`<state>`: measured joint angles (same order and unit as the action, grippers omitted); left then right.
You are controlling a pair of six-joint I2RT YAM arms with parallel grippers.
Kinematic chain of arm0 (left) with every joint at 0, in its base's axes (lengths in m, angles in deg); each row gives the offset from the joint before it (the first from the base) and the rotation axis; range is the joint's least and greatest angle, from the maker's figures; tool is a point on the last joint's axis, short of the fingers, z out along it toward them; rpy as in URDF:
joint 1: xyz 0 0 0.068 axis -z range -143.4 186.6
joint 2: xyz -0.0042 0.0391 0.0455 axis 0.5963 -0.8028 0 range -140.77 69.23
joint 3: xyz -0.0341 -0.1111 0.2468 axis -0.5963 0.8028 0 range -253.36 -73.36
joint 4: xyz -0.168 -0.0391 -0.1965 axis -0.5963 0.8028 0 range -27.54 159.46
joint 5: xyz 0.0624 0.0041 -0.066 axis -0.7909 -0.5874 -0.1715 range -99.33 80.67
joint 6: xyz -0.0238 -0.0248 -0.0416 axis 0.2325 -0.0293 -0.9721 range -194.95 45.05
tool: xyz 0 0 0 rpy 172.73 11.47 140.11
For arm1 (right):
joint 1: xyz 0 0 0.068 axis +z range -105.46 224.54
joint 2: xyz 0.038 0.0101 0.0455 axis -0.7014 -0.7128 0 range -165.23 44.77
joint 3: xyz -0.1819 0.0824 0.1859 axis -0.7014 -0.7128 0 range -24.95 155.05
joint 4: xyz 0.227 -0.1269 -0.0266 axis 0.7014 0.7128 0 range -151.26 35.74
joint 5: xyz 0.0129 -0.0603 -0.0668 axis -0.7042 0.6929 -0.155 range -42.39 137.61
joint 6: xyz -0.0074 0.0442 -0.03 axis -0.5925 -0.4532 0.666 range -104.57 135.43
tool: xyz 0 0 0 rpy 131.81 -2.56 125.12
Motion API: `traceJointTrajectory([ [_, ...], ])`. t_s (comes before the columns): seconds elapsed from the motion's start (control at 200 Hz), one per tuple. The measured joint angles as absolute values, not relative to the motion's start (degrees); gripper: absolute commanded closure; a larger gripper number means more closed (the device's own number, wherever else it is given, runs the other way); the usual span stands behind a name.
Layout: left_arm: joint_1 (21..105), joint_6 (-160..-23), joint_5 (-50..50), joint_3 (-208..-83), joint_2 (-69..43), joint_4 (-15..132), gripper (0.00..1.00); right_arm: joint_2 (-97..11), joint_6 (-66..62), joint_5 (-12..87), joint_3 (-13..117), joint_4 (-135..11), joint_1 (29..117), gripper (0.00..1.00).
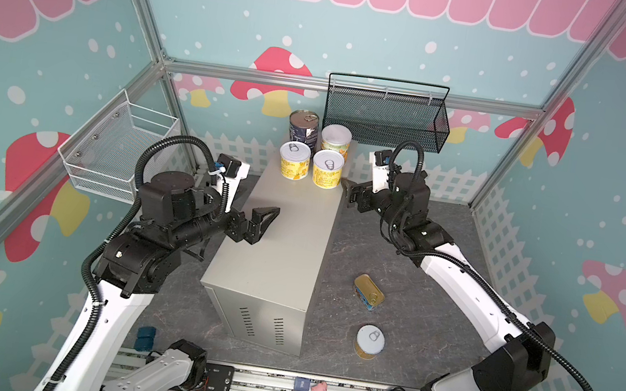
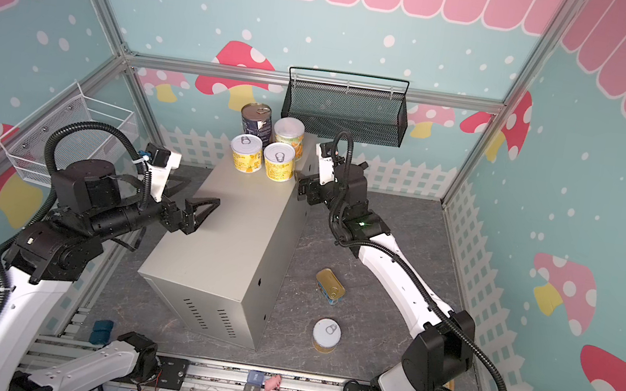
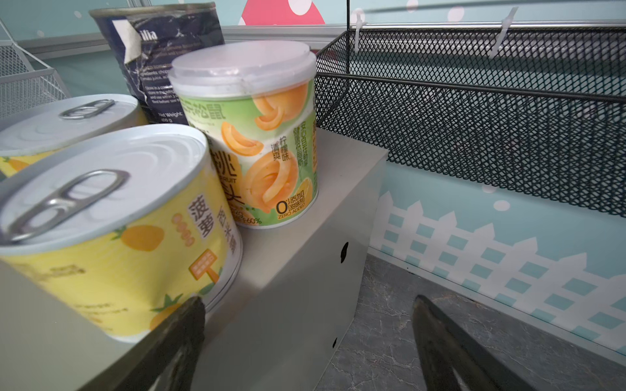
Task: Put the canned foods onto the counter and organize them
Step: 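Withdraw the open right gripper from the cans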
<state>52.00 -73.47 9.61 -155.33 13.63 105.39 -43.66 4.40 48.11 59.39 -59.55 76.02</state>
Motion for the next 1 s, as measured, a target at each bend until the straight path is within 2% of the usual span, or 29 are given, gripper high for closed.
traceJointTrajectory([
  [0.781, 52.0, -73.5, 9.8, -155.3, 13.6, 105.4, 0.01, -43.9, 4.5, 48.8, 60.0, -58.9, 75.6, 0.03],
  [1.001, 52.0, -73.5, 9.7, -155.3, 13.7, 105.0, 0.01, -40.0, 4.4, 50.9, 57.6, -55.9, 73.2, 0.03],
])
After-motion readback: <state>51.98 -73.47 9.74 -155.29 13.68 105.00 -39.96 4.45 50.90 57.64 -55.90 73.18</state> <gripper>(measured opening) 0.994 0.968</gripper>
